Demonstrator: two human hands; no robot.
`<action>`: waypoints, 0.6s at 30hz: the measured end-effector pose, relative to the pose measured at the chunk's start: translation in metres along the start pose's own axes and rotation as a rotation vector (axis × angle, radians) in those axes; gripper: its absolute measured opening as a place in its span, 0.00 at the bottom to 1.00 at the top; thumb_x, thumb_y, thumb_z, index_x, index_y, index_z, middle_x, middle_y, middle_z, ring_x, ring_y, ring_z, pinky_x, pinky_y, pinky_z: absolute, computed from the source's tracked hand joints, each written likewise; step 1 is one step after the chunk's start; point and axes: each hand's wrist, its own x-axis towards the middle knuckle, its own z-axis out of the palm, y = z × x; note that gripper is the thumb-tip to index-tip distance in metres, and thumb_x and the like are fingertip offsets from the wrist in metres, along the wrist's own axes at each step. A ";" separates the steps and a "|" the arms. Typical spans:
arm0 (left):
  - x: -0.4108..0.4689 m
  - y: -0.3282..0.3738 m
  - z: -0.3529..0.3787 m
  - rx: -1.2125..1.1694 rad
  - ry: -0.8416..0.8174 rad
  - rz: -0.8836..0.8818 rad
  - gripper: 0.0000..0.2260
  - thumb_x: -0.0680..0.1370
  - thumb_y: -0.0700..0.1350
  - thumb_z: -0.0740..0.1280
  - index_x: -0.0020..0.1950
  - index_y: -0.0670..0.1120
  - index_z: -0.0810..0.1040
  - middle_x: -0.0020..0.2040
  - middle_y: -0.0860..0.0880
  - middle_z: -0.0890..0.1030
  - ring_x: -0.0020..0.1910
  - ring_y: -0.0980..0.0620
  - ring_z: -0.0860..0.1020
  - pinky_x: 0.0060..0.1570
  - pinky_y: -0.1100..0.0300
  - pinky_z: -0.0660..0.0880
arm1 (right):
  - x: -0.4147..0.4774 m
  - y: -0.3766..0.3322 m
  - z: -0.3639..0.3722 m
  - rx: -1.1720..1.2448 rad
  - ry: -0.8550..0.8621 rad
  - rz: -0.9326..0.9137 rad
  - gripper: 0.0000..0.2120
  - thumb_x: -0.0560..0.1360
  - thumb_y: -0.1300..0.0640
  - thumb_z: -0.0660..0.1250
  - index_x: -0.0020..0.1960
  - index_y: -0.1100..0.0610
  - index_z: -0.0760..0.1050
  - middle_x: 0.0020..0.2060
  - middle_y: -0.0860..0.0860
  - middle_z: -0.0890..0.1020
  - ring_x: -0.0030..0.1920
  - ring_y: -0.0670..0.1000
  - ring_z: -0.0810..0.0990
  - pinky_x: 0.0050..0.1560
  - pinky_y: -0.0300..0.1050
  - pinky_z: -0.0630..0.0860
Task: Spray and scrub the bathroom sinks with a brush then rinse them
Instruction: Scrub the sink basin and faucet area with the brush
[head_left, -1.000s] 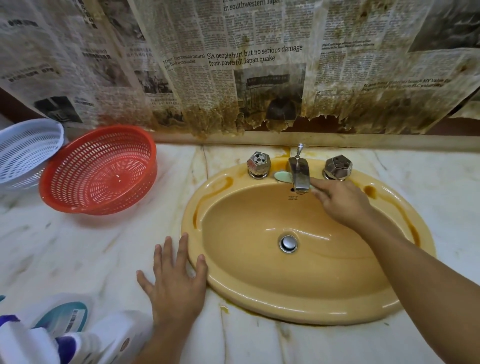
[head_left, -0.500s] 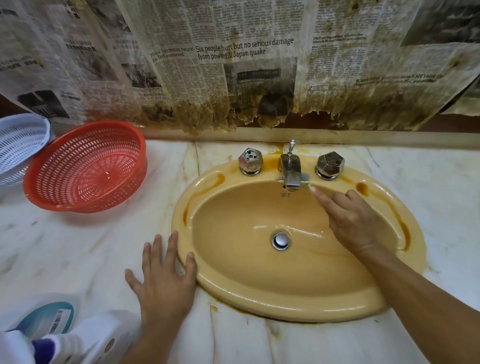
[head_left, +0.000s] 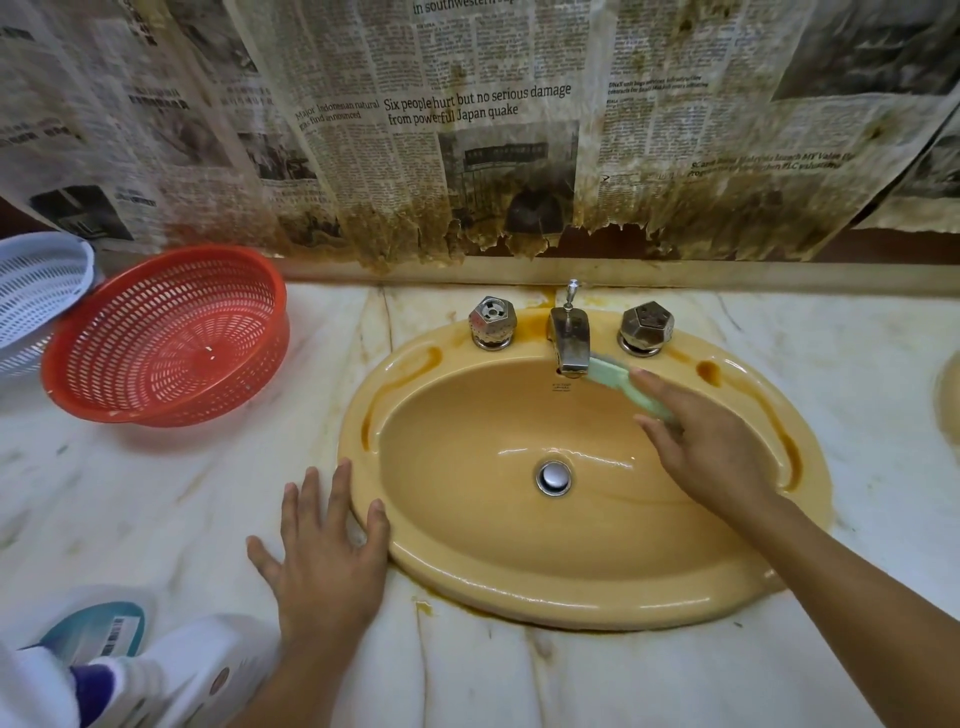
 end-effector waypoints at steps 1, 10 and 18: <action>0.000 0.000 0.000 -0.002 0.004 0.005 0.29 0.81 0.65 0.50 0.83 0.64 0.54 0.83 0.52 0.57 0.83 0.51 0.51 0.76 0.32 0.46 | -0.003 -0.008 -0.005 0.065 -0.036 0.103 0.21 0.80 0.55 0.71 0.71 0.44 0.76 0.51 0.38 0.81 0.40 0.41 0.78 0.41 0.25 0.68; 0.000 -0.001 0.001 -0.006 -0.007 -0.013 0.28 0.83 0.62 0.56 0.83 0.65 0.52 0.84 0.53 0.56 0.83 0.52 0.49 0.76 0.32 0.44 | -0.002 -0.051 0.009 1.389 -0.197 1.233 0.05 0.83 0.55 0.64 0.58 0.51 0.75 0.31 0.50 0.68 0.23 0.45 0.57 0.18 0.37 0.56; 0.002 -0.003 0.003 0.000 0.000 -0.001 0.30 0.79 0.67 0.48 0.82 0.65 0.54 0.83 0.53 0.57 0.83 0.52 0.50 0.76 0.32 0.45 | 0.005 -0.077 0.046 2.343 -0.251 1.366 0.12 0.79 0.54 0.62 0.61 0.56 0.76 0.25 0.49 0.62 0.23 0.42 0.51 0.12 0.36 0.54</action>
